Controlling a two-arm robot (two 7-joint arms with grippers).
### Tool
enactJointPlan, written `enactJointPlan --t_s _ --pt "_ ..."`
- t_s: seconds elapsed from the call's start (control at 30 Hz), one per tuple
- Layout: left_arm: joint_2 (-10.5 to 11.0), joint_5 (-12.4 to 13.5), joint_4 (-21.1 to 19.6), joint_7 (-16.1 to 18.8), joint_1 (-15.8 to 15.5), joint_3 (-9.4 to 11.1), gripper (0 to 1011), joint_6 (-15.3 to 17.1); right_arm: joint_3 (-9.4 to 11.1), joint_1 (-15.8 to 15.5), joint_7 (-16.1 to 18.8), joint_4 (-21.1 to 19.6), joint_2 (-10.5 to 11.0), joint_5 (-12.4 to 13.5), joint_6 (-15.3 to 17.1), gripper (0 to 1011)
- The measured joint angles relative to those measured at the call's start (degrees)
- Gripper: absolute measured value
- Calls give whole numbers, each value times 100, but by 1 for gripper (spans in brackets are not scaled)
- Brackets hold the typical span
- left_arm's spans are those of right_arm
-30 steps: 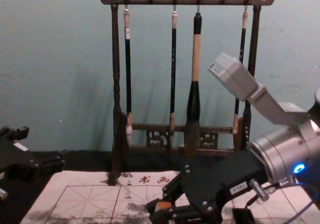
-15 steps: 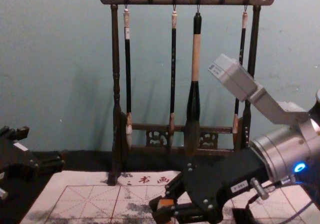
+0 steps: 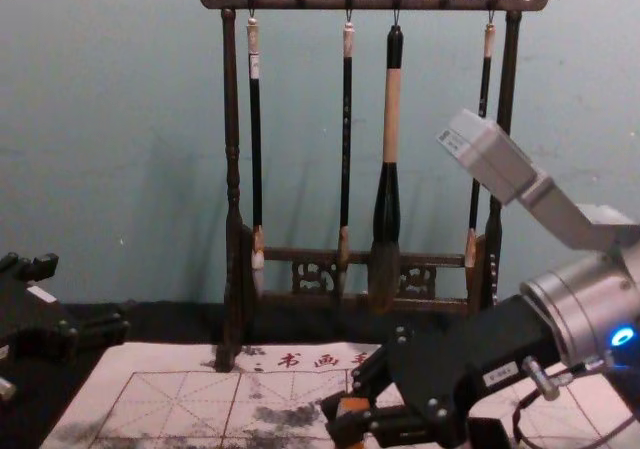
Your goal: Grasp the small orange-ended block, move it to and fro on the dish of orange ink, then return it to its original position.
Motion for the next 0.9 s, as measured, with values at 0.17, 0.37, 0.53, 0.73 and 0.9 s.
enactJointPlan --t_s 0.17,0.37,0.53,0.73,0.9 --pt "0 0 0 0 0 0 1001 0 10 -49 -38 -122 88 1 51 134" --pt "0 0 0 0 0 0 1001 0 19 -128 -82 -305 211 26 134 134" --pt "0 0 0 0 0 0 1001 0 22 -199 -122 -484 329 52 203 134" --pt "0 0 0 0 0 0 1001 0 15 -275 -150 -690 455 115 273 134" --pt "0 0 0 0 0 0 1001 0 -20 -327 -150 -833 535 146 317 134"
